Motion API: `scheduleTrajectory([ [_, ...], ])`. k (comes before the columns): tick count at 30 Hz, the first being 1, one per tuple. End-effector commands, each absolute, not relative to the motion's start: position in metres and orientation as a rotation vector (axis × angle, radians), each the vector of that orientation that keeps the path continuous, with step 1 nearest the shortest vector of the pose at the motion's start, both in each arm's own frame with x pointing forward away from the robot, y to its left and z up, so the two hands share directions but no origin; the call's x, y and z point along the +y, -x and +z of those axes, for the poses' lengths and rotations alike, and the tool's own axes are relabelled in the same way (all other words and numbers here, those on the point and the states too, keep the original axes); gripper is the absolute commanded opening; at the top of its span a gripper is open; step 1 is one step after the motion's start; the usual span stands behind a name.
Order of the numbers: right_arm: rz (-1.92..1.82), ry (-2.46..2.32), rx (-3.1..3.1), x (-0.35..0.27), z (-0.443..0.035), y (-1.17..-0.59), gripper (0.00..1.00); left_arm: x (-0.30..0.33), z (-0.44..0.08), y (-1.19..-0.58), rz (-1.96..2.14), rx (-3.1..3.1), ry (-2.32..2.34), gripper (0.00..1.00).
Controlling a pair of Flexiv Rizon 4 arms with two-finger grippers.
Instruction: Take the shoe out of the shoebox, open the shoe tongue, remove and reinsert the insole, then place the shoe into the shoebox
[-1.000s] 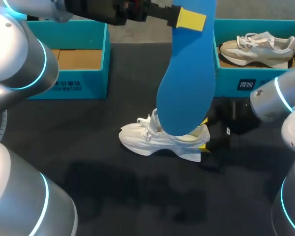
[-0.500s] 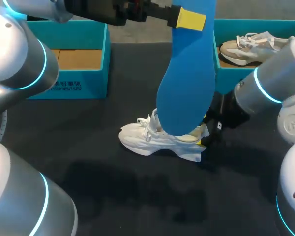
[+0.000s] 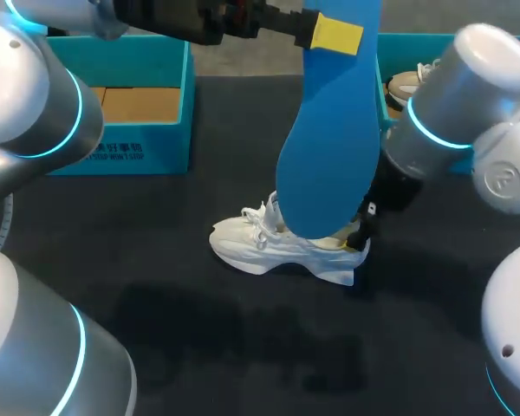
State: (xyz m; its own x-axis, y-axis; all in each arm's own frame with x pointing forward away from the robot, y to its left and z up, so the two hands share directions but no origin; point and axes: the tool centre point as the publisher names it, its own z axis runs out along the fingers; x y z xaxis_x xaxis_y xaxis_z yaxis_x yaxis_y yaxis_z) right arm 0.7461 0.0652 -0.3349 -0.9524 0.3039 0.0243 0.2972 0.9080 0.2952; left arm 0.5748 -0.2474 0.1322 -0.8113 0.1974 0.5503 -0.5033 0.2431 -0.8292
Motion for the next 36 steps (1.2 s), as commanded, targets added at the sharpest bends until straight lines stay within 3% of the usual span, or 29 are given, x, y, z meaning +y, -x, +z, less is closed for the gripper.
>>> scheduleTrajectory([
  [1,0.147,-0.497,3.099,0.071,-0.33,-0.744,1.0,-0.248,0.132,-0.575,1.617,-1.958,-0.278,0.0],
  [36,0.041,-0.528,3.077,0.098,-0.334,-0.742,1.0,-0.248,0.132,-0.575,1.617,-1.958,-0.278,0.0],
])
